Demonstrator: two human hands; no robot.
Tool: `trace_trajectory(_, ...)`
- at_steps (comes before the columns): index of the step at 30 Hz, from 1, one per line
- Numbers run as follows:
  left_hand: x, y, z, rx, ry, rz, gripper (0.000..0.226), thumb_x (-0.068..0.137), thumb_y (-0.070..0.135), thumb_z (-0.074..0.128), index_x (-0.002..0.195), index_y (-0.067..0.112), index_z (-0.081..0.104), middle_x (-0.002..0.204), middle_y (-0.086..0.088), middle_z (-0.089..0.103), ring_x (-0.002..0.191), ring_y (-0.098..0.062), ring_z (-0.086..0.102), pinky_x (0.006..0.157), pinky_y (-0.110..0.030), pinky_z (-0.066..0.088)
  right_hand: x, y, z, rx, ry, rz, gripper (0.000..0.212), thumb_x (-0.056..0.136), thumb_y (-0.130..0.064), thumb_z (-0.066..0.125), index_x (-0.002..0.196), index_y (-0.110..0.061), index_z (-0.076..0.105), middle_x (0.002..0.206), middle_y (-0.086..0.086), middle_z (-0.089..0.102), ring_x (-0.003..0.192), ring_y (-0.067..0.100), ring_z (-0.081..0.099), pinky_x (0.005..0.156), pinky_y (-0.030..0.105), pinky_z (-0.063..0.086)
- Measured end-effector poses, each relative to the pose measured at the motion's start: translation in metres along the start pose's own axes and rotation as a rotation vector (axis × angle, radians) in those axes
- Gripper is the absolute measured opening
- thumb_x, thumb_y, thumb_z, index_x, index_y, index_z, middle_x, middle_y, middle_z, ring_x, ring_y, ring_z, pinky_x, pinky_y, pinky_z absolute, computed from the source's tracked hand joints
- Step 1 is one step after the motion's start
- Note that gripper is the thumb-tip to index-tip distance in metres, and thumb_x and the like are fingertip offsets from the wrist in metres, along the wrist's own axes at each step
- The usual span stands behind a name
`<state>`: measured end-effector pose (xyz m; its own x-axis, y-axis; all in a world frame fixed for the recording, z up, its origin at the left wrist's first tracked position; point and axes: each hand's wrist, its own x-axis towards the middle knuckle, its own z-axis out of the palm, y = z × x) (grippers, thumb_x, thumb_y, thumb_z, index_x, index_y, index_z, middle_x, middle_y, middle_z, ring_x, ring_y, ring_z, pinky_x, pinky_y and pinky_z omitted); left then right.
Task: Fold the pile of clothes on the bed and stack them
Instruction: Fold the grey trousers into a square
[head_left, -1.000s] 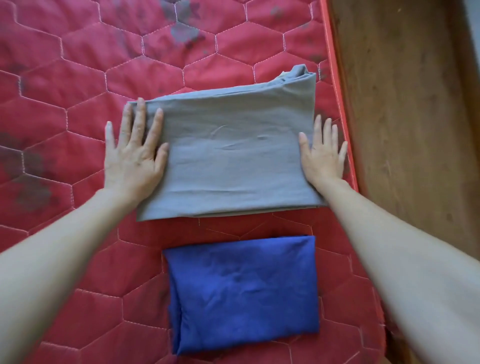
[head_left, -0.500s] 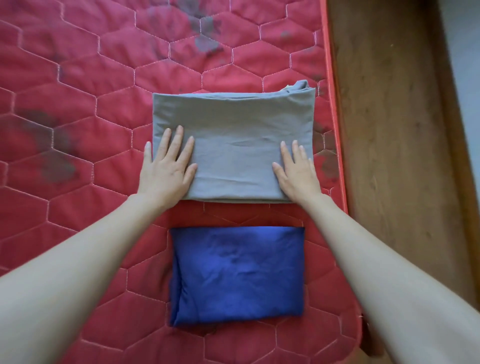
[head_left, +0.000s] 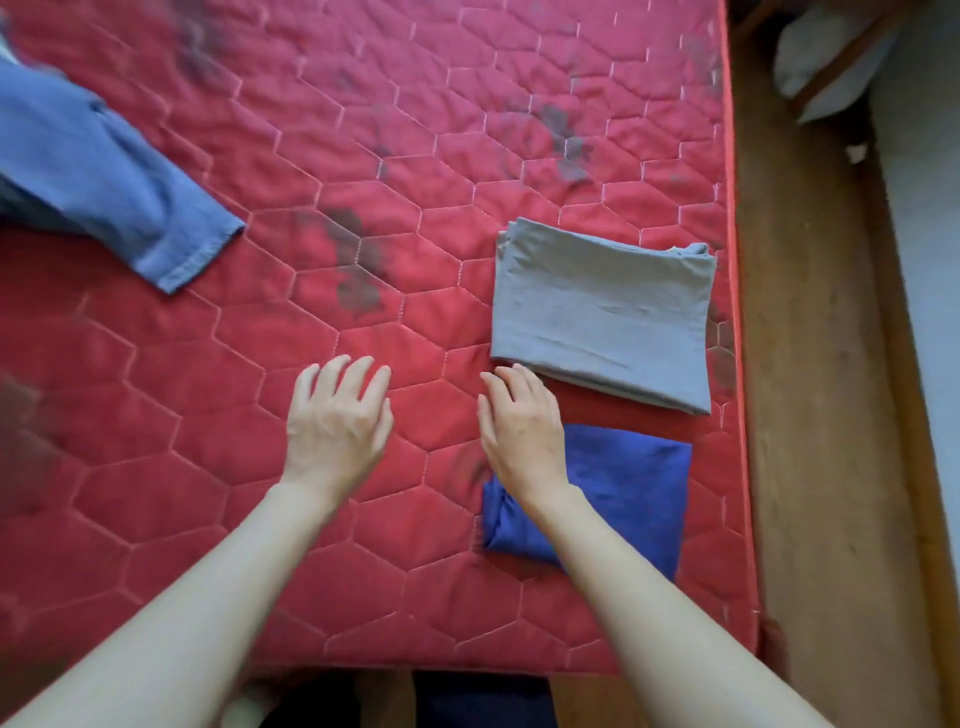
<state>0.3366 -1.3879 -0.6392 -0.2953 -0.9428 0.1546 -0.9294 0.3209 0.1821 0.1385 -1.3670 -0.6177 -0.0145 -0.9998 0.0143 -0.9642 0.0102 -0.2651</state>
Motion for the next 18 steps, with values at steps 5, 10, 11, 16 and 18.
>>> trace_trajectory(5, -0.098, -0.108, -0.039, 0.040, -0.030, -0.161, 0.040, 0.088, 0.024, 0.045, 0.115, 0.007, 0.068, 0.119, -0.016, 0.064, 0.112, -0.036, 0.058, 0.096, -0.053, 0.042, -0.040, -0.122, 0.030, 0.020, -0.046, -0.076, 0.029, 0.087, -0.014, 0.064, 0.114, -0.005, 0.068, 0.118, 0.014, 0.066, 0.119, 0.034, 0.057, 0.094, 0.046, 0.049)
trace_trajectory(10, -0.182, -0.203, -0.081, 0.093, -0.045, -0.312, 0.039, 0.087, 0.022, 0.050, 0.118, 0.005, 0.067, 0.124, -0.018, 0.062, 0.117, -0.037, 0.055, 0.099, -0.055, 0.040, -0.065, -0.224, 0.053, 0.025, -0.119, -0.149, 0.034, 0.095, -0.017, 0.056, 0.127, -0.007, 0.061, 0.131, 0.014, 0.059, 0.132, 0.033, 0.046, 0.104, 0.046, 0.040)
trace_trajectory(11, -0.195, -0.218, -0.089, 0.098, -0.036, -0.341, 0.038, 0.087, 0.020, 0.053, 0.119, 0.004, 0.066, 0.124, -0.019, 0.061, 0.118, -0.037, 0.054, 0.100, -0.056, 0.039, -0.066, -0.241, 0.056, 0.023, -0.139, -0.163, 0.036, 0.097, -0.019, 0.053, 0.130, -0.008, 0.058, 0.135, 0.012, 0.056, 0.135, 0.032, 0.042, 0.106, 0.044, 0.036)
trace_trajectory(16, -0.216, -0.276, -0.119, 0.090, 0.007, -0.465, 0.040, 0.085, 0.015, 0.065, 0.124, 0.005, 0.063, 0.130, -0.019, 0.058, 0.123, -0.037, 0.051, 0.103, -0.057, 0.037, -0.048, -0.306, 0.062, 0.001, -0.159, -0.245, 0.039, 0.099, -0.022, 0.046, 0.136, -0.013, 0.052, 0.141, 0.006, 0.049, 0.139, 0.026, 0.034, 0.109, 0.039, 0.031)
trace_trajectory(18, -0.210, -0.295, -0.128, 0.087, 0.042, -0.490, 0.040, 0.085, 0.015, 0.065, 0.123, 0.005, 0.063, 0.129, -0.019, 0.058, 0.123, -0.037, 0.051, 0.103, -0.057, 0.037, -0.033, -0.326, 0.065, 0.005, -0.147, -0.272, 0.038, 0.097, -0.019, 0.048, 0.134, -0.012, 0.053, 0.139, 0.007, 0.050, 0.138, 0.026, 0.035, 0.107, 0.040, 0.033)
